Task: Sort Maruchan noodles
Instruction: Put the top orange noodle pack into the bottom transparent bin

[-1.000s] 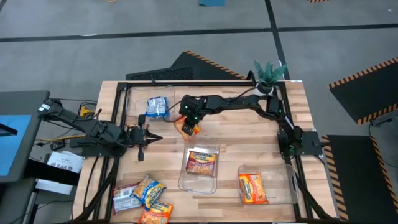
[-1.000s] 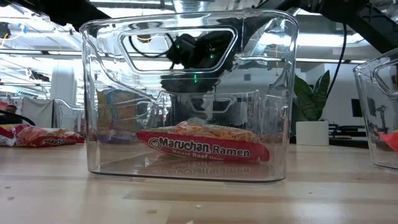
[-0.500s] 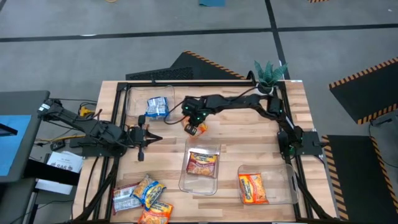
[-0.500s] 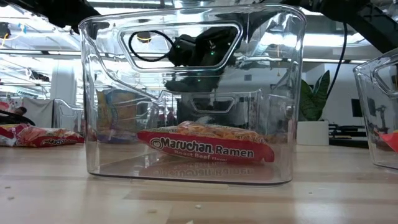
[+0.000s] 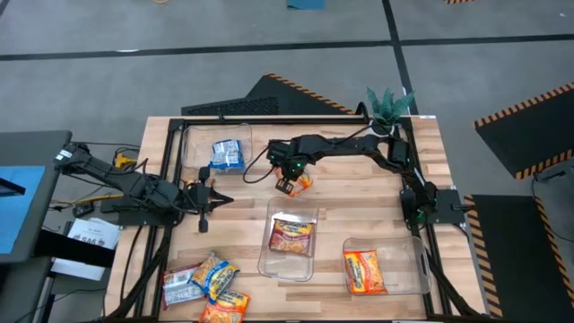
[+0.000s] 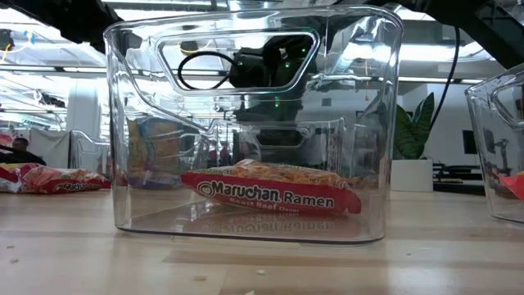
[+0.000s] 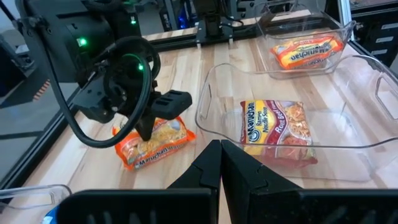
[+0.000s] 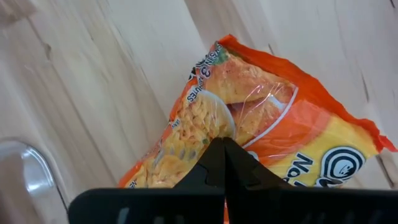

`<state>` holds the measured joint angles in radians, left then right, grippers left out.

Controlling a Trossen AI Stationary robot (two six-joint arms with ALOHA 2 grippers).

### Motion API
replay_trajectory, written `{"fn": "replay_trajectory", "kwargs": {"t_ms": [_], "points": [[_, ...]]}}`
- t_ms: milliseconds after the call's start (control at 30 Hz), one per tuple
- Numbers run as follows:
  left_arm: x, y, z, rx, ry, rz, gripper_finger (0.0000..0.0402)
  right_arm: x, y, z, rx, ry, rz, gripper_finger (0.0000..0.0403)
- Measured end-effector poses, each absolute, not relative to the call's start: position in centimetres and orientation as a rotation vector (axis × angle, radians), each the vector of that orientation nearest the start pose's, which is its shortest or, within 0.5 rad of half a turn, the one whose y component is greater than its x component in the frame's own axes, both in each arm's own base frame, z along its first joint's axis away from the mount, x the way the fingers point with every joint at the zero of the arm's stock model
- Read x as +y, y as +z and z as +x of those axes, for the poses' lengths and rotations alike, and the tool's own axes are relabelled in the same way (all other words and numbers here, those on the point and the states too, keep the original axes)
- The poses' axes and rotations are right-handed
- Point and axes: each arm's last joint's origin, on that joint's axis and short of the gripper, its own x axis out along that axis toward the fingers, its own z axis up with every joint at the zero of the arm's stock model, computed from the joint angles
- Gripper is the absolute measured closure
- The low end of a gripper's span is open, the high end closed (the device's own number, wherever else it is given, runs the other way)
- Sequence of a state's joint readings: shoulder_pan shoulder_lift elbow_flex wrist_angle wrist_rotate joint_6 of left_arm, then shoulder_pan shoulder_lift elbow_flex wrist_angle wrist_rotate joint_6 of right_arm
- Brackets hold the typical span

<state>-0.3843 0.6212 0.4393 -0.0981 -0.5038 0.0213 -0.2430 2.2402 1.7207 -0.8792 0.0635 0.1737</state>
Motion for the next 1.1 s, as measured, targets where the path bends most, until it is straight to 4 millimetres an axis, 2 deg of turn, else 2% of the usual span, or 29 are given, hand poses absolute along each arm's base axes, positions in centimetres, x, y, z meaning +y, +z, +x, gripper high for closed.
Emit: {"fn": "replay_trajectory", "kwargs": {"t_ms": [233,400,500,667,900,1100], "points": [[-4.2,24.3,14.0,0.282,0.118,0.13,0.0401,-10.9,14.5,41.8,1.475,-0.465,0.193,0.0394],[-4.2,24.2,14.0,0.294,0.119,0.128,0.0401,-10.2,14.4,40.4,1.475,-0.511,0.166,0.0394],[-4.2,24.2,14.0,0.293,0.119,0.125,0.0401,-9.7,14.4,38.6,1.472,-0.555,0.166,0.0394],[-4.2,24.3,14.0,0.287,0.12,0.124,0.0401,-8.7,14.8,35.3,1.344,-0.591,0.25,0.0394],[-4.2,24.5,14.1,0.267,0.12,0.115,0.0401,-6.0,14.3,30.9,1.219,-0.618,0.337,0.0394],[-4.2,24.5,14.1,0.267,0.125,0.116,0.0401,-3.6,14.4,28.3,1.184,-0.63,0.367,0.0393]]}}
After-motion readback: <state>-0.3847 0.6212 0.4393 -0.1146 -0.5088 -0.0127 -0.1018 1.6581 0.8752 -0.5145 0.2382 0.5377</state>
